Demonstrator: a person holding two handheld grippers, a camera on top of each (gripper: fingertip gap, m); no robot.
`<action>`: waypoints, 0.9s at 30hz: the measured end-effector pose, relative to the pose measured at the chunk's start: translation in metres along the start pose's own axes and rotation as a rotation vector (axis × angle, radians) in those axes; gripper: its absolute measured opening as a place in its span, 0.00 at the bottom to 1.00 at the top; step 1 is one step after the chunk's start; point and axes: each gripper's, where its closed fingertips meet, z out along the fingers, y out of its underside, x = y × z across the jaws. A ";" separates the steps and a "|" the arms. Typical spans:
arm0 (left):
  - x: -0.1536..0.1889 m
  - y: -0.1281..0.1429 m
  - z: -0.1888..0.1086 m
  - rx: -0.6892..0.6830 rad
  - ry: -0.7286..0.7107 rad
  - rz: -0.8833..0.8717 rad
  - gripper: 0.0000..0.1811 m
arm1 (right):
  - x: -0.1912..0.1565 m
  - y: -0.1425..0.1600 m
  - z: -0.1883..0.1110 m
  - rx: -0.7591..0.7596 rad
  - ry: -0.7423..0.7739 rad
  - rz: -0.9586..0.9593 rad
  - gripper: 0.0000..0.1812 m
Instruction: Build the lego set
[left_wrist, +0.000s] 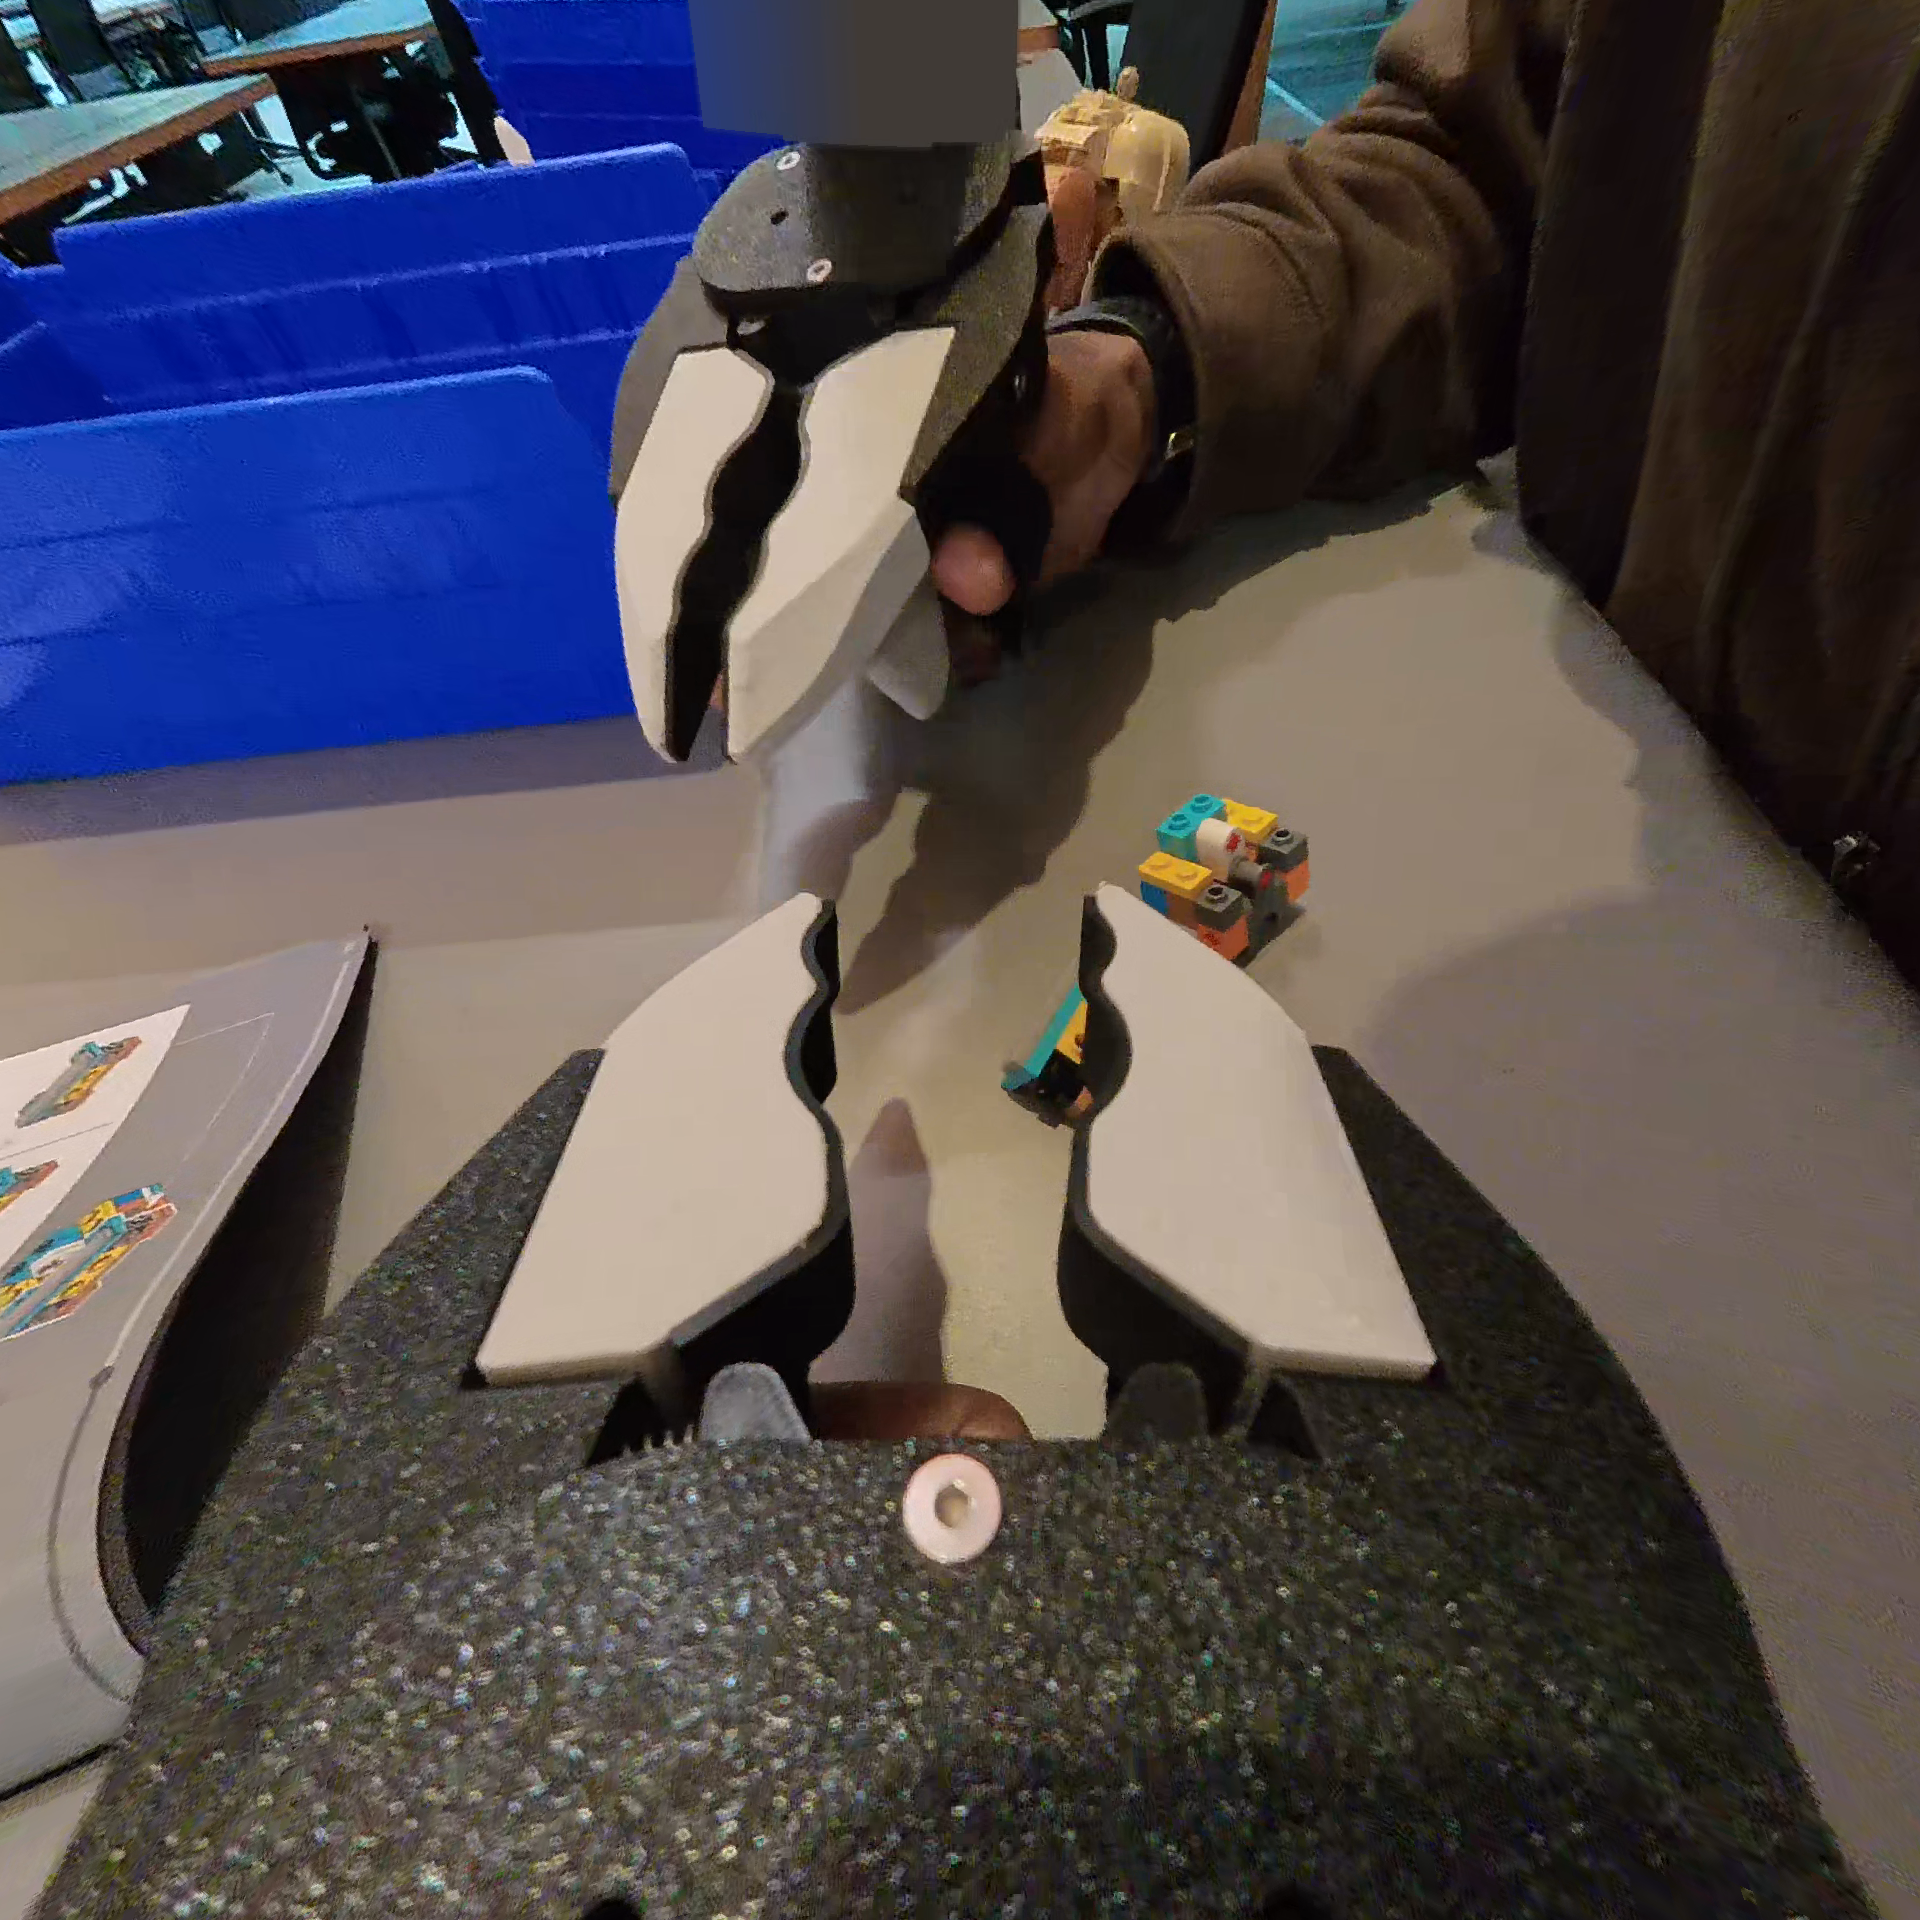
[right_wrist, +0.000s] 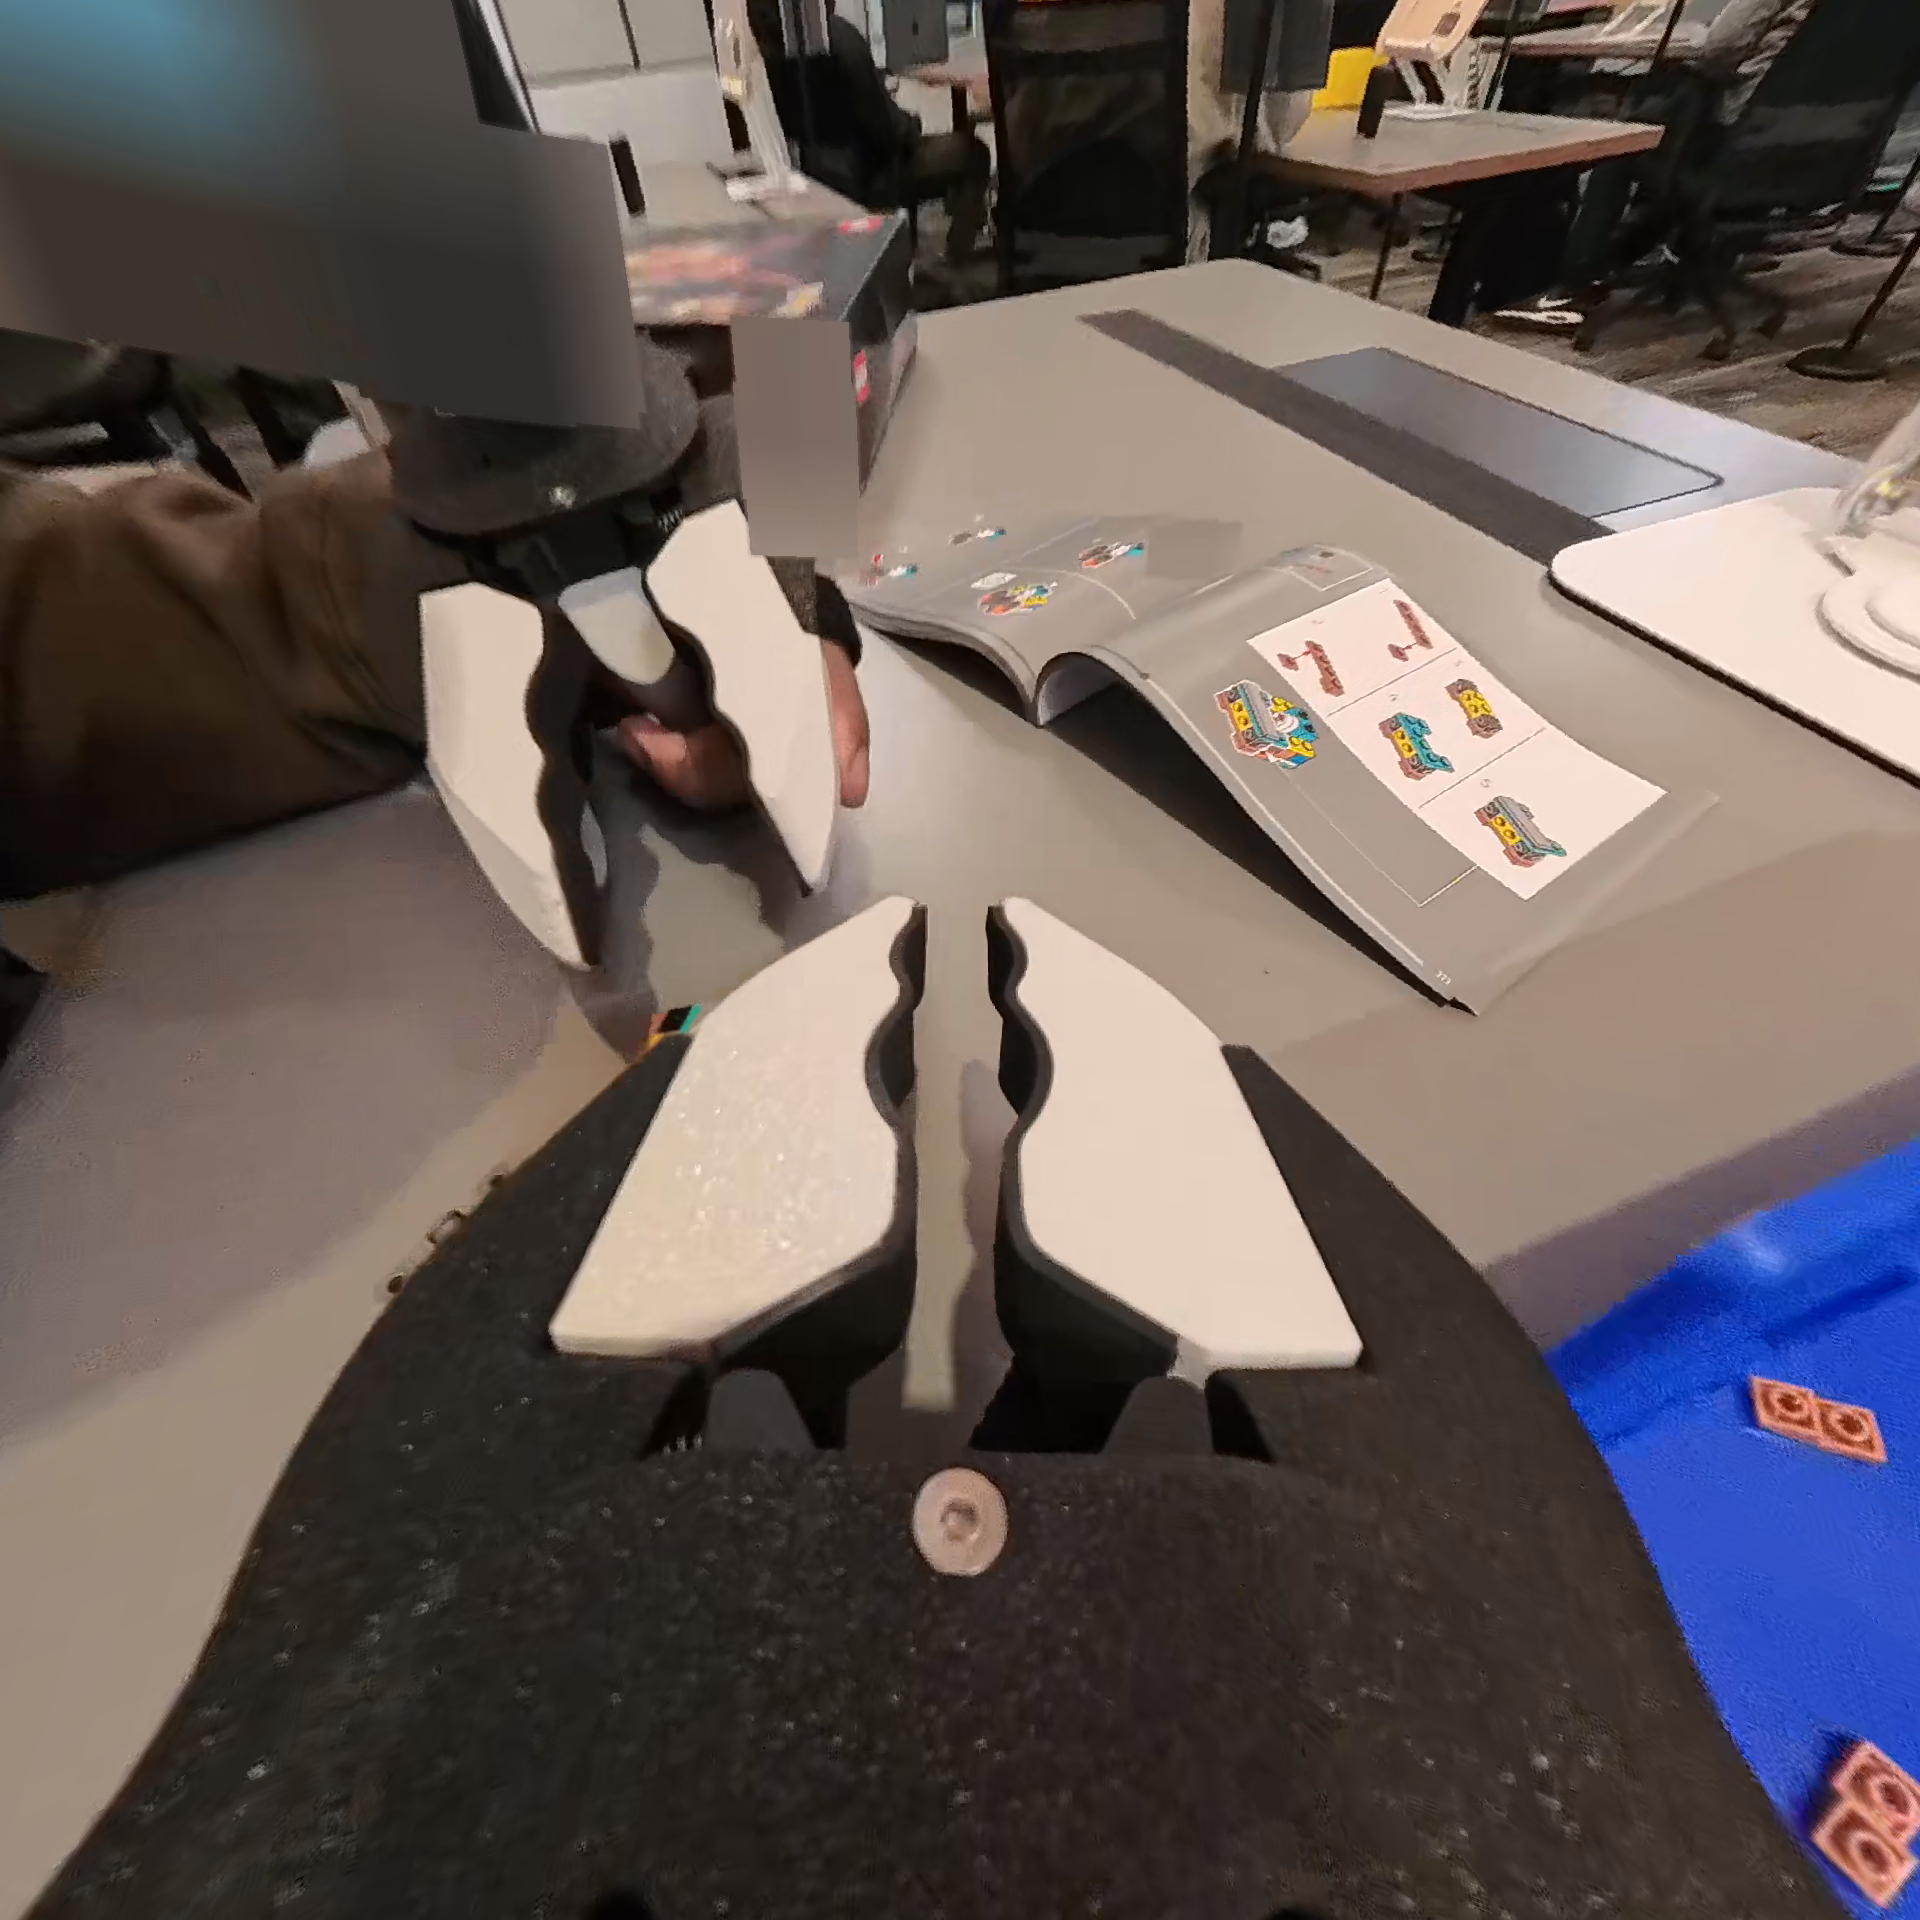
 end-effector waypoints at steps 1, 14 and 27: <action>0.000 0.000 -0.001 0.005 0.006 -0.016 0.25 | 0.002 -0.002 -0.002 0.017 -0.004 0.025 0.06; 0.008 0.016 -0.003 -0.107 0.064 -0.047 0.26 | -0.003 0.003 -0.004 -0.021 -0.040 0.033 0.07; 0.014 0.033 0.005 -0.243 0.069 0.022 0.23 | -0.005 0.007 -0.002 -0.053 -0.053 0.024 0.07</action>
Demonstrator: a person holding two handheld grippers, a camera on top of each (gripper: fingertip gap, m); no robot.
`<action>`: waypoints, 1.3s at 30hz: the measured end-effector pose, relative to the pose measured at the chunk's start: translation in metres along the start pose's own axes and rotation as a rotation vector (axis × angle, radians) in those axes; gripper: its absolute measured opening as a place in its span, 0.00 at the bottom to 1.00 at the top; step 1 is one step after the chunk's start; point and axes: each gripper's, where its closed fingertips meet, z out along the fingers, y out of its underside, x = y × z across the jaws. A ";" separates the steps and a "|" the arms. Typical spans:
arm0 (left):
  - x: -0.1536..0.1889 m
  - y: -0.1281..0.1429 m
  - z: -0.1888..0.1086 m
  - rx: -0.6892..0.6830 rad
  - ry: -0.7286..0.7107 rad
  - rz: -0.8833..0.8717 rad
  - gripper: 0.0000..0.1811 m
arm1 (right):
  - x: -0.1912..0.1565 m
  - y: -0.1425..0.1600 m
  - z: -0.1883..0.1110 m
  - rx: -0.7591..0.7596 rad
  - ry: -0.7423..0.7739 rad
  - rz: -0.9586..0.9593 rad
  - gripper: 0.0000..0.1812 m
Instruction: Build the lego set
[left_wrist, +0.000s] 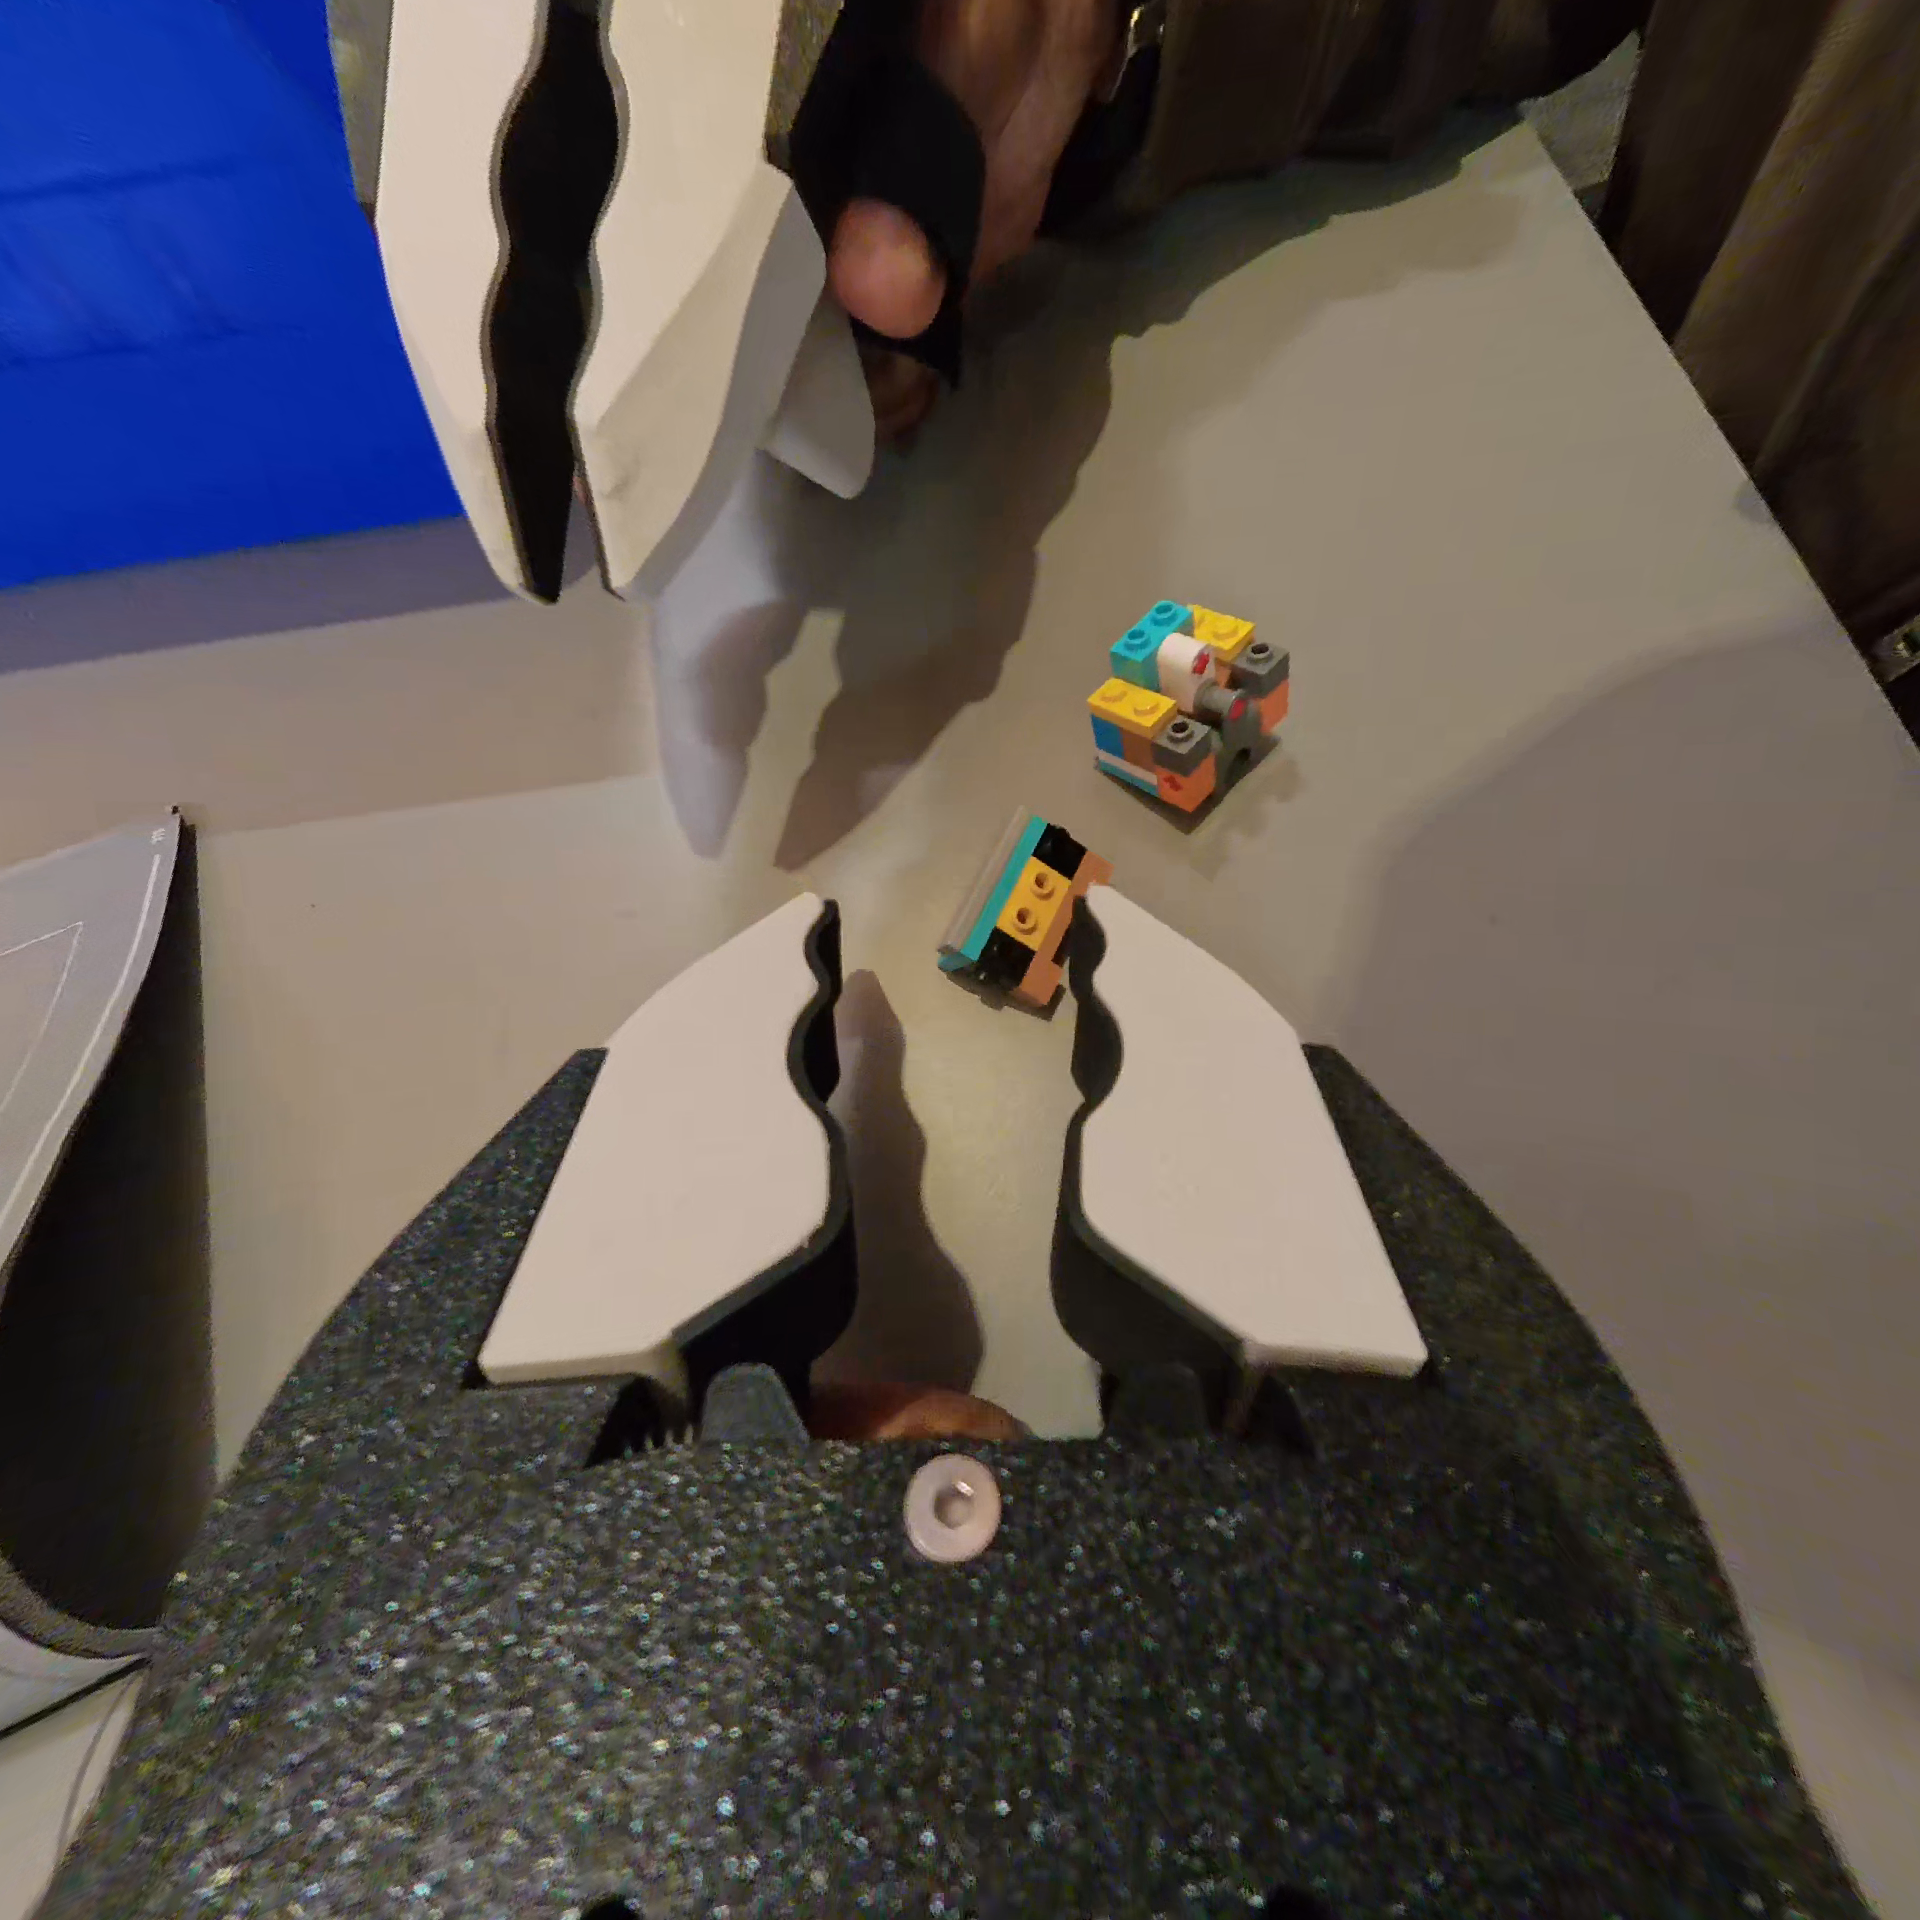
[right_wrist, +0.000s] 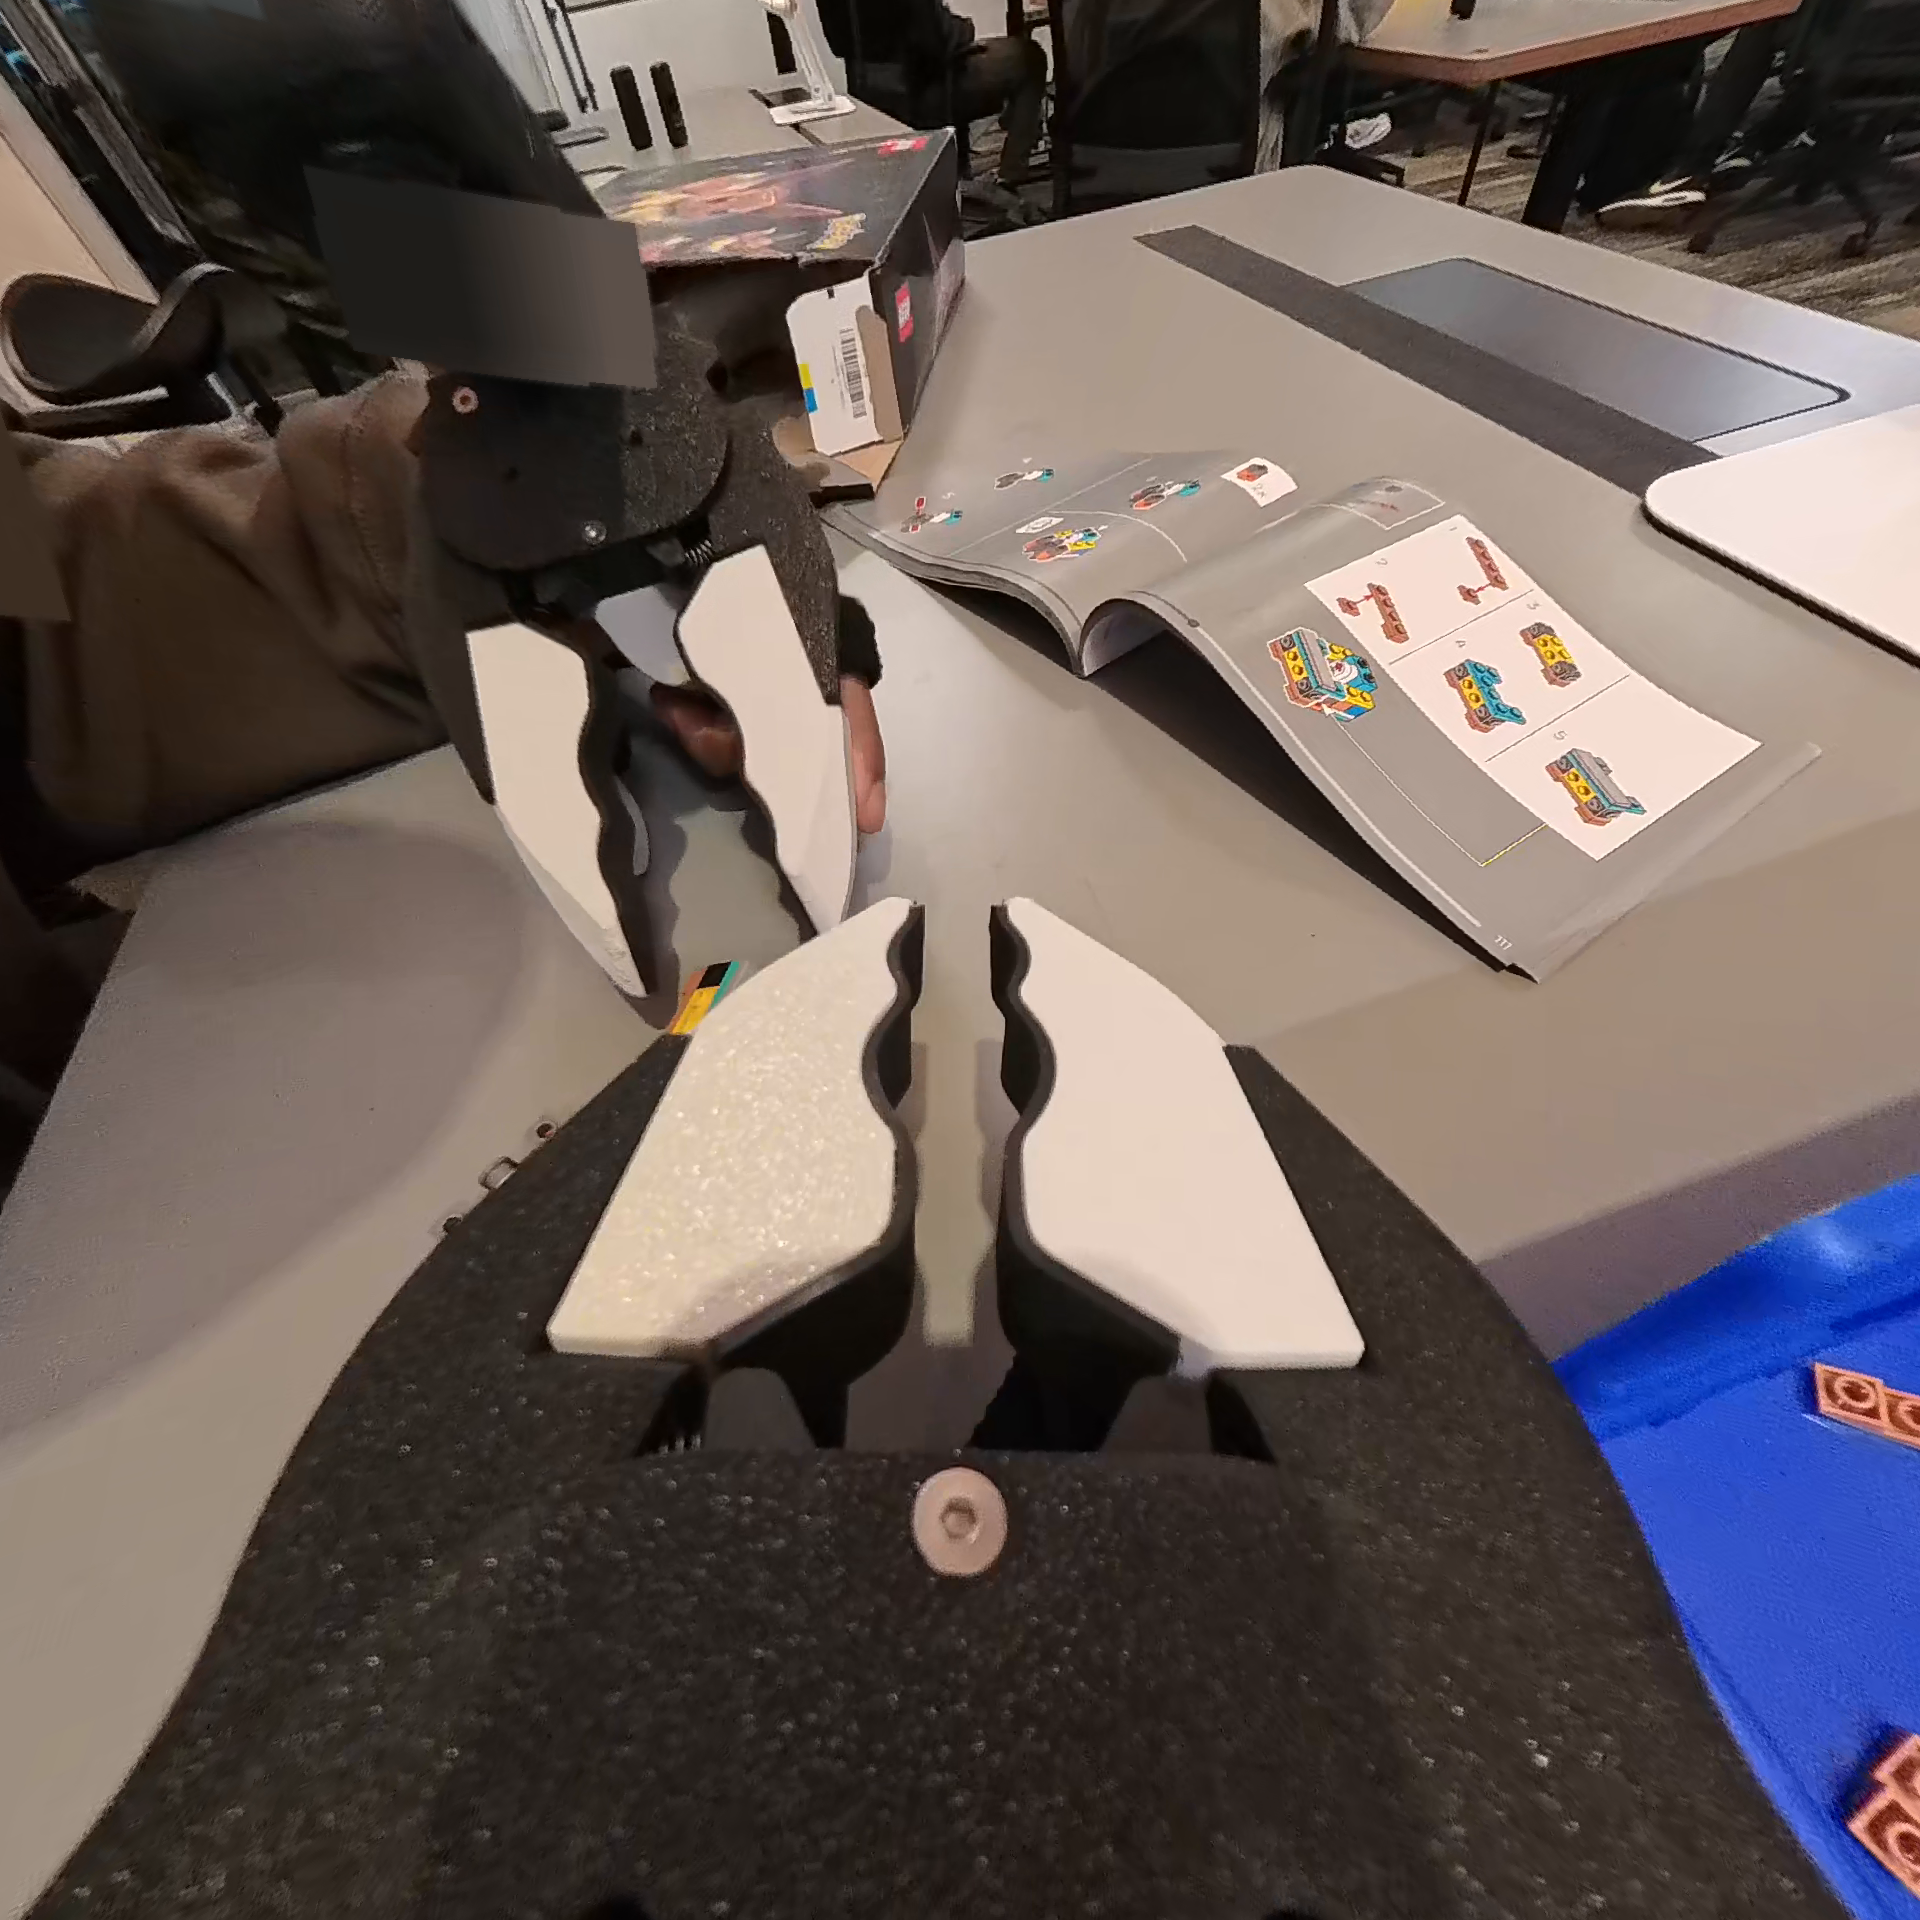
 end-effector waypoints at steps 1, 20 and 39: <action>0.001 0.001 0.001 -0.007 0.001 0.005 0.23 | 0.000 0.000 0.000 -0.003 -0.003 0.000 0.07; 0.006 0.006 0.008 -0.069 -0.011 0.115 0.19 | -0.066 0.049 -0.020 -0.304 -0.403 -0.166 0.16; 0.006 0.001 0.001 -0.014 -0.054 0.209 0.12 | -0.072 0.067 -0.006 -0.400 -0.344 -0.334 0.22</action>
